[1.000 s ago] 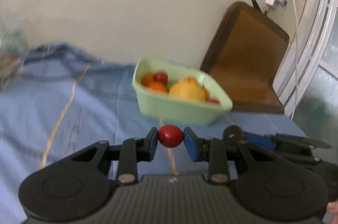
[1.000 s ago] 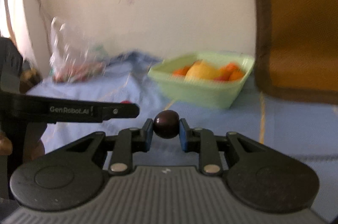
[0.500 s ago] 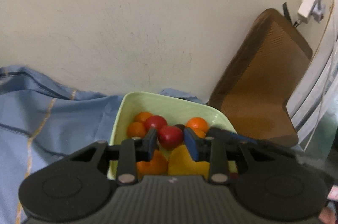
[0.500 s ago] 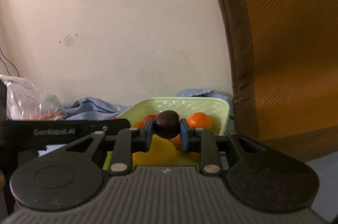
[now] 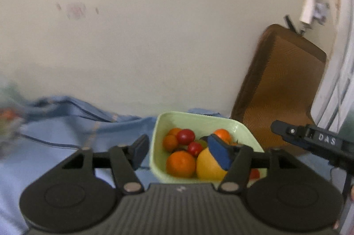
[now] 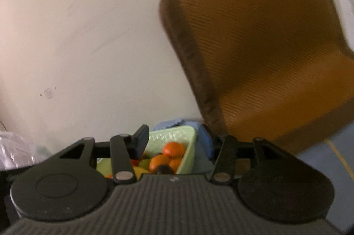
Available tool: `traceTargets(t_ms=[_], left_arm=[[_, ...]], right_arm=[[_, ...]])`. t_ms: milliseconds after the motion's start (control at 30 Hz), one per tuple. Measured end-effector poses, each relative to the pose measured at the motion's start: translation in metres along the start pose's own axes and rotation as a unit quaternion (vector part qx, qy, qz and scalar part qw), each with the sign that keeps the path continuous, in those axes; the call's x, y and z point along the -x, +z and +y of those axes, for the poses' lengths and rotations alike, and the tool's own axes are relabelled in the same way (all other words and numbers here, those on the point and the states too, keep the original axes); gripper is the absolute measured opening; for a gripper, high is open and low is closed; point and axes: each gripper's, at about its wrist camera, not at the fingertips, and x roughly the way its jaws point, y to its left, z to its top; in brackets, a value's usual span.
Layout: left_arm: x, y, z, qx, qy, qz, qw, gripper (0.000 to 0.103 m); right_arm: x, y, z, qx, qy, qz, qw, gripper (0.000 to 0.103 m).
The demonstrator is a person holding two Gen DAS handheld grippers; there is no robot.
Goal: Organize fruits
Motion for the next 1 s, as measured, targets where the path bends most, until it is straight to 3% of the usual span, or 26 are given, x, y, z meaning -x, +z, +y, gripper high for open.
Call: traceTargets(t_ms=[67,100,200,333,667,1000], left_arm=[[0.024,-0.012,-0.006,-0.016,0.016,-0.012,0.9997,0.099],[0.037,-0.021,-0.010,-0.022,0.021,-0.021,0.9993,0.102],[0.065,-0.040,-0.023,-0.041,0.032,-0.025,0.9983,0.103],[0.089,-0.057,-0.039,-0.058,0.066,-0.015,0.9960,0.103],[0.143,-0.078,-0.043,-0.038,0.100,-0.012,0.9942,0.103],[0.154,-0.099,-0.049,-0.058,0.151,0.000,0.9868,0.103]], right_arm=[[0.018,-0.013,0.002,-0.002,0.003,0.013,1.000,0.053],[0.027,-0.021,0.005,0.000,0.002,0.018,1.000,0.053],[0.057,-0.046,0.014,-0.001,0.006,0.028,1.000,0.059],[0.100,-0.078,0.036,0.023,0.006,0.010,1.000,0.079],[0.146,-0.118,0.052,0.045,-0.008,0.007,0.999,0.082],[0.155,-0.121,0.042,0.018,-0.007,0.014,1.000,0.083]])
